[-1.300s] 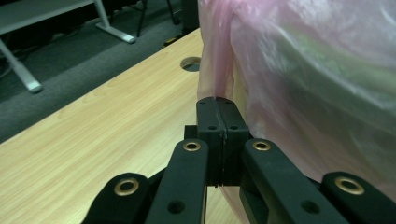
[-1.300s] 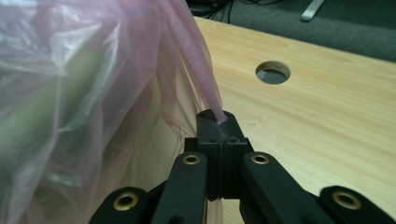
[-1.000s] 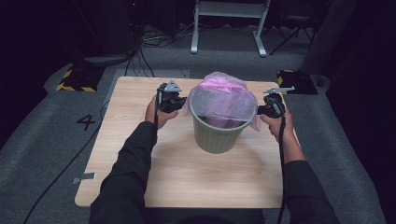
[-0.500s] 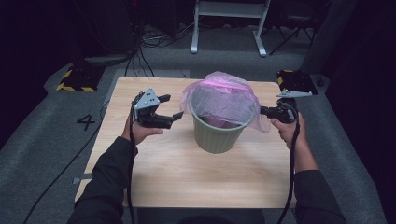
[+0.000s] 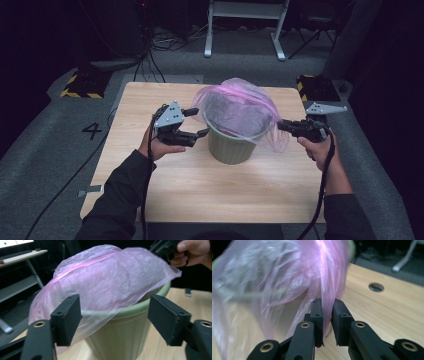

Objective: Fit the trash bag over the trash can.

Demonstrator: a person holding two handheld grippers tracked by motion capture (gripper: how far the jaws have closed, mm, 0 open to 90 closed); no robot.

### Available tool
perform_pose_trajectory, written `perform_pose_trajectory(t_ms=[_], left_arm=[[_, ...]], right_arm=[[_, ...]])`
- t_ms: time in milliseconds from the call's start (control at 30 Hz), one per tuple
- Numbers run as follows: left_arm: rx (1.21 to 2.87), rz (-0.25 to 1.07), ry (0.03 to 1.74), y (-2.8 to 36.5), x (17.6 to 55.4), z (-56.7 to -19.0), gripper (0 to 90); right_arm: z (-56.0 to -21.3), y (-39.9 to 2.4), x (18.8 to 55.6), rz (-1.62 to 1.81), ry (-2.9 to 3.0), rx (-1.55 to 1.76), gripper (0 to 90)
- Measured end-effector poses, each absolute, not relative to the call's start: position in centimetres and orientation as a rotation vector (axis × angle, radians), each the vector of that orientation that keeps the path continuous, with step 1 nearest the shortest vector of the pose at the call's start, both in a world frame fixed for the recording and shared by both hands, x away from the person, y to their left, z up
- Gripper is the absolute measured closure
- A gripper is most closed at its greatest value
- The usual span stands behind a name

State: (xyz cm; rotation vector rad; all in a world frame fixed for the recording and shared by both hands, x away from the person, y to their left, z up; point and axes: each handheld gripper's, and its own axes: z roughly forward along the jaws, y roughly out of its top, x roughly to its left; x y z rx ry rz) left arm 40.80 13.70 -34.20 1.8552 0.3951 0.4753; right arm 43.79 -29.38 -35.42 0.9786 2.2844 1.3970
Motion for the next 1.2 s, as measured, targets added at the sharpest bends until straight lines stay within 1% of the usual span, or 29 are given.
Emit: perform_pose_trajectory(t_ms=[67, 200, 233, 267, 300, 333, 367, 400, 433, 500, 533, 600, 633, 667, 700, 767, 800, 833, 867, 900, 933, 967, 1000, 1067, 1100, 1133, 1167, 1200], left_arm=[[1.857, 0.473, 0.358, 13.5, 40.4, -34.1, 19.1], [1.885, 0.473, 0.265, 12.2, 39.0, -33.8, 16.9], [1.893, 0.464, 0.236, 11.7, 38.6, -33.7, 17.0], [1.900, 0.464, 0.226, 11.4, 38.3, -33.7, 17.0], [1.912, 0.466, 0.211, 11.0, 38.1, -33.7, 17.0], [1.920, 0.465, 0.196, 10.7, 37.9, -33.7, 17.0], [1.938, 0.477, 0.205, 10.1, 37.7, -33.9, 20.2], [1.938, 0.477, 0.205, 10.1, 37.7, -33.9, 22.4], [1.949, 0.489, 0.217, 9.9, 37.8, -34.0, 22.4], [1.967, 0.517, 0.258, 9.8, 38.0, -34.4, 33.1], [1.959, 0.508, 0.266, 9.9, 38.1, -34.6, 35.9], [1.951, 0.527, 0.311, 10.2, 38.5, -34.9, 45.1], [1.946, 0.525, 0.315, 10.4, 38.6, -35.2, 47.7], [1.941, 0.529, 0.326, 10.5, 38.7, -35.3, 52.2], [1.936, 0.530, 0.342, 10.7, 38.8, -35.5, 54.2], [1.918, 0.514, 0.369, 10.9, 38.9, -35.7, 48.9], [1.902, 0.518, 0.397, 11.1, 38.9, -35.8, 44.2], [1.890, 0.510, 0.411, 11.3, 38.9, -35.8, 38.4], [1.880, 0.507, 0.429, 11.5, 38.8, -35.9, 35.5], [1.875, 0.511, 0.452, 11.6, 38.8, -36.1, 26.8], [1.876, 0.510, 0.469, 11.7, 38.8, -36.3, 26.8], [1.879, 0.504, 0.482, 11.7, 38.9, -36.4, 22.8], [1.875, 0.498, 0.492, 11.8, 39.0, -36.7, 20.9], [1.881, 0.477, 0.498, 11.7, 39.2, -37.1, 21.2], [1.886, 0.472, 0.495, 11.6, 39.4, -37.3, 27.6], [1.894, 0.487, 0.500, 11.4, 39.6, -37.5, 27.6], [1.895, 0.499, 0.501, 11.3, 39.7, -37.6, 32.2], [1.897, 0.503, 0.502, 11.2, 39.8, -37.7, 32.2]], right_arm=[[-35.1, -28.8, 42.4, 1.368, 2.298, 0.904, 77.8], [-34.4, -27.6, 40.3, 1.380, 2.339, 0.767, 73.7], [-34.1, -26.5, 39.2, 1.369, 2.398, 0.676, 68.1], [-34.1, -26.5, 39.2, 1.369, 2.398, 0.676, 68.1], [-34.1, -25.5, 38.4, 1.332, 2.426, 0.612, 62.8], [-34.1, -25.5, 38.4, 1.332, 2.426, 0.612, 62.8], [-34.2, -24.4, 37.6, 1.296, 2.441, 0.556, 59.0], [-34.2, -24.4, 37.6, 1.296, 2.441, 0.556, 59.0], [-34.2, -24.2, 37.4, 1.287, 2.438, 0.557, 55.6], [-34.1, -23.7, 37.0, 1.265, 2.427, 0.551, 47.5], [-34.1, -23.6, 36.8, 1.243, 2.410, 0.554, 42.9], [-33.9, -23.7, 36.5, 1.233, 2.376, 0.571, 36.1], [-33.8, -23.8, 36.3, 1.240, 2.370, 0.578, 32.1], [-33.6, -23.9, 36.0, 1.246, 2.351, 0.579, 27.4], [-33.4, -24.0, 35.8, 1.246, 2.332, 0.582, 26.2], [-32.5, -24.4, 35.1, 1.246, 2.281, 0.565, 24.1], [-32.1, -24.5, 34.9, 1.256, 2.268, 0.556, 23.4], [-31.5, -24.7, 34.6, 1.276, 2.240, 0.550, 23.5], [-30.9, -24.9, 34.5, 1.291, 2.212, 0.549, 24.8], [-29.5, -24.9, 34.5, 1.307, 2.155, 0.527, 29.7], [-29.5, -24.9, 34.5, 1.307, 2.155, 0.527, 29.7], [-28.9, -24.6, 34.7, 1.307, 2.128, 0.498, 34.7], [-28.4, -24.2, 34.9, 1.303, 2.120, 0.474, 40.6], [-27.5, -22.6, 36.0, 1.251, 2.141, 0.407, 47.5], [-27.0, -20.7, 37.8, 1.138, 2.176, 0.355, 55.9], [-27.0, -20.7, 37.8, 1.138, 2.176, 0.355, 55.9], [-26.8, -19.2, 40.0, 1.099, 2.219, 0.377, 57.9], [-26.8, -19.2, 40.0, 1.099, 2.219, 0.377, 57.9]])
